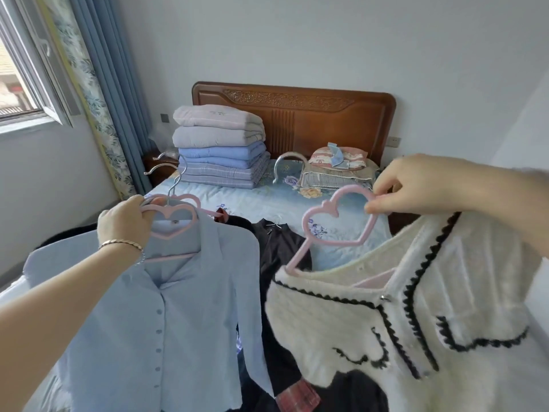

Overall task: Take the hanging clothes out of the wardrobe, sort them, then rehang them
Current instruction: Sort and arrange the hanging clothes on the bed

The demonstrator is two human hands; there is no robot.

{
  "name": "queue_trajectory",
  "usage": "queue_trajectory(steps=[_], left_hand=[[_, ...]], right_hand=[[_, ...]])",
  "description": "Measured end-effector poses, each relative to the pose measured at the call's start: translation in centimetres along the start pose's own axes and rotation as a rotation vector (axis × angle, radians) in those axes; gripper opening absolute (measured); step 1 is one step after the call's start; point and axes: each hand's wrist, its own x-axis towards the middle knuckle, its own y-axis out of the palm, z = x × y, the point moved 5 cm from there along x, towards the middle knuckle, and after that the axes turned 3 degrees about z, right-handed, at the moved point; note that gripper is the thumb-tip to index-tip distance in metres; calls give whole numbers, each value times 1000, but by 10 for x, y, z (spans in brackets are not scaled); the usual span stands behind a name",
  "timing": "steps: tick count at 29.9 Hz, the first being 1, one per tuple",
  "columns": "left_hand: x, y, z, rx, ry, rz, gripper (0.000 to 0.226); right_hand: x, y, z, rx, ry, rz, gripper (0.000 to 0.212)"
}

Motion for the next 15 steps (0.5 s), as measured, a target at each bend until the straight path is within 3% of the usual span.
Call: queue_trajectory(steps=[4, 11, 15], left_hand=[[-10, -5, 2, -139, 63, -4, 46], [-19, -16, -2, -301, 91, 53, 26], [-23, -17, -12, -342, 136, 70, 31]], right_hand=[[4, 2, -17, -24, 75, -166, 40], [-3, 26, -21, 39, 41, -230, 24], [-3, 31, -12, 177, 1, -251, 22]])
